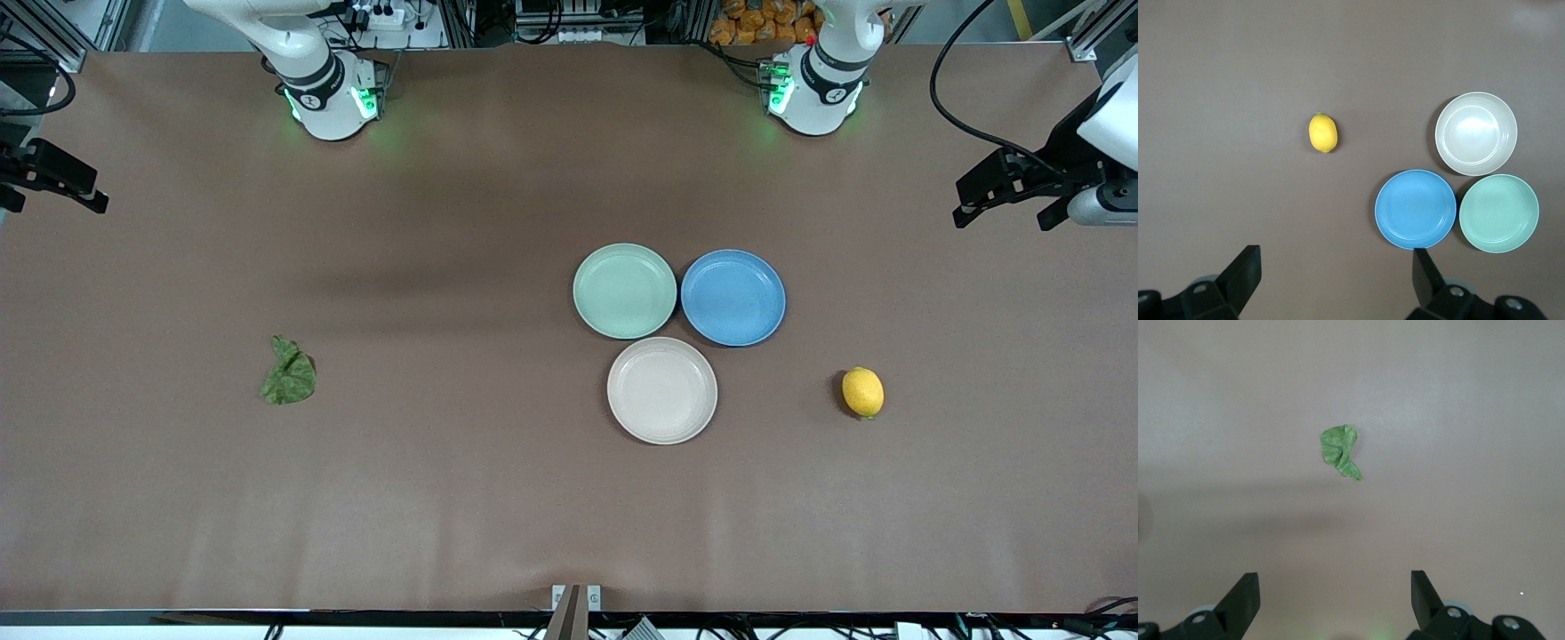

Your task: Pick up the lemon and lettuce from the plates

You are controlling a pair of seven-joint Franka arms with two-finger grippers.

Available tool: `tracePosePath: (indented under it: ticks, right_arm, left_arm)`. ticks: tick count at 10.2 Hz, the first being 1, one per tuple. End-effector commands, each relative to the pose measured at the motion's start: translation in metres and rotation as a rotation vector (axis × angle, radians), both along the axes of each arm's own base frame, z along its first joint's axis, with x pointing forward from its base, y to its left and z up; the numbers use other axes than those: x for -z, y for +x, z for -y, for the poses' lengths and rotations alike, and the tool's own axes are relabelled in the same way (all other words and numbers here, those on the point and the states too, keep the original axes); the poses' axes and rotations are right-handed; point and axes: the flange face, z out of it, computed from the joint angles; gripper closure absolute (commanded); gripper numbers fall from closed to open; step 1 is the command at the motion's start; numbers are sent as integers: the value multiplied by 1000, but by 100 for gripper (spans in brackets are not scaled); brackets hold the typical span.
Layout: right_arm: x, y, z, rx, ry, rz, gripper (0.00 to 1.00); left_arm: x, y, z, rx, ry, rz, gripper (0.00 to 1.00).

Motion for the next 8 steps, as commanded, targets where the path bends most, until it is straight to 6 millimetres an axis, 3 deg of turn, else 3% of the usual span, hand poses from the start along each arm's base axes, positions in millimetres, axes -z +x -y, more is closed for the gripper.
tracePosePath:
  ticks: [1, 8]
  right_arm:
    - [-1, -2, -7, -24, 20, 8, 0]
    - [-2, -2, -12, -34, 22, 9, 0]
  left_arm:
    - [-4, 0, -3, 8, -2, -24, 0]
    - [-3, -5, -8, 13, 59, -50, 0]
